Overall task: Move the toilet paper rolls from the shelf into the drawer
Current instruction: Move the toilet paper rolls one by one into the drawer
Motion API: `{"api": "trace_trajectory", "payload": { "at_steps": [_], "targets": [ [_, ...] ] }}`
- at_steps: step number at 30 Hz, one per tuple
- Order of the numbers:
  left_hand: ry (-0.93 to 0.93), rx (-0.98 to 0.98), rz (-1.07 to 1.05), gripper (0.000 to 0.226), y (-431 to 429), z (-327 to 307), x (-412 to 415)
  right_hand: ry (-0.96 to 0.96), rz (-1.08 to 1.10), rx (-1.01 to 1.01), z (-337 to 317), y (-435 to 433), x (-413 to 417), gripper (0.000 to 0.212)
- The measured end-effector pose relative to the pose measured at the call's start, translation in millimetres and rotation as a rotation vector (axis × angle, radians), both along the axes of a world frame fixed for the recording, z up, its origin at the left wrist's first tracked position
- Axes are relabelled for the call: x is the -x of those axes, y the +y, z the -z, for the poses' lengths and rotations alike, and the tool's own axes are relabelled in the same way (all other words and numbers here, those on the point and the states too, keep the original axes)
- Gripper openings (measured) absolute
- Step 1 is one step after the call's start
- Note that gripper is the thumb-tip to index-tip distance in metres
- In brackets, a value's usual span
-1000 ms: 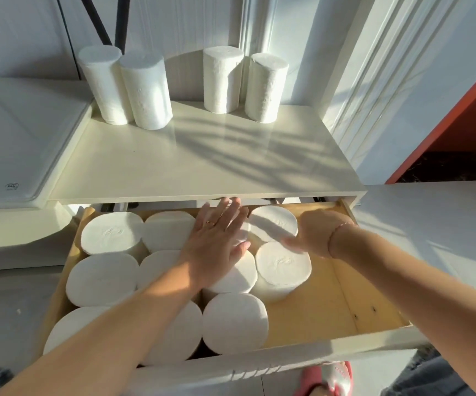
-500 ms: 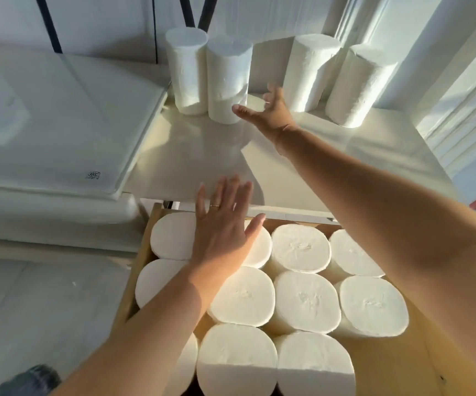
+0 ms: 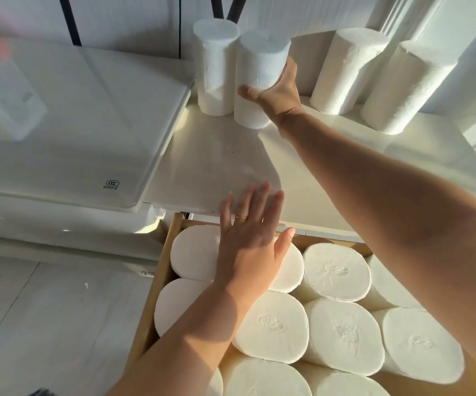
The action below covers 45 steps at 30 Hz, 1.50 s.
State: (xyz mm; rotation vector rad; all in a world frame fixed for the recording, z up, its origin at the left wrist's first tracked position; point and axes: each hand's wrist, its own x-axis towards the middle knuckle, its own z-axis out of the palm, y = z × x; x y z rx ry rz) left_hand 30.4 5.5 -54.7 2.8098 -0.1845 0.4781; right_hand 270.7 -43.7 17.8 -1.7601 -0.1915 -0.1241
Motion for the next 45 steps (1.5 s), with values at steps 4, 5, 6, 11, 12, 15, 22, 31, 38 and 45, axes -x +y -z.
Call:
{"api": "trace_trajectory", "payload": {
  "at_steps": [4, 5, 6, 11, 12, 15, 22, 31, 38, 45],
  "targets": [
    [0.024, -0.013, 0.005, 0.056, 0.2, -0.9, -2.2, -0.003, -0.081, 0.057, -2.5, -21.8, 23.3, 0.101],
    [0.024, -0.023, 0.011, 0.056, 0.6, -0.7, -2.3, -0.001, -0.109, 0.078, -4.2, -30.7, 33.2, 0.100],
    [0.022, -0.032, 0.019, 0.055, 0.8, -0.5, -2.0, -0.005, -0.137, 0.094, -5.7, -41.2, 43.9, 0.099],
    [0.028, -0.086, 0.002, 0.059, -1.4, 0.7, 4.4, -0.019, -0.214, 0.064, -17.3, -106.3, 116.3, 0.077],
    [0.028, -0.086, -0.007, 0.059, -4.8, 0.3, 7.3, -0.019, -0.226, 0.064, -19.4, -121.8, 131.9, 0.070],
    [0.013, -0.066, 0.021, 0.061, -19.0, -0.1, 20.5, 0.026, -0.211, 0.074, -23.1, -170.8, 174.6, 0.083],
    [0.071, 0.001, 0.183, 0.075, -60.8, 3.7, 44.7, 0.128, -0.134, 0.108, -27.4, -284.4, 267.0, 0.100],
    [0.228, -0.098, 0.391, 0.063, -123.1, 4.4, 63.5, 0.360, -0.147, 0.176, 18.8, -346.1, 321.5, 0.088],
    [0.261, -0.179, 0.446, 0.062, -128.6, 9.5, 70.9, 0.478, -0.128, 0.053, 69.8, -329.3, 324.3, 0.101],
    [0.229, -0.186, 0.439, 0.063, -128.5, 17.3, 70.0, 0.591, -0.159, 0.239, 80.0, -336.2, 321.2, 0.114]
  ]
}}
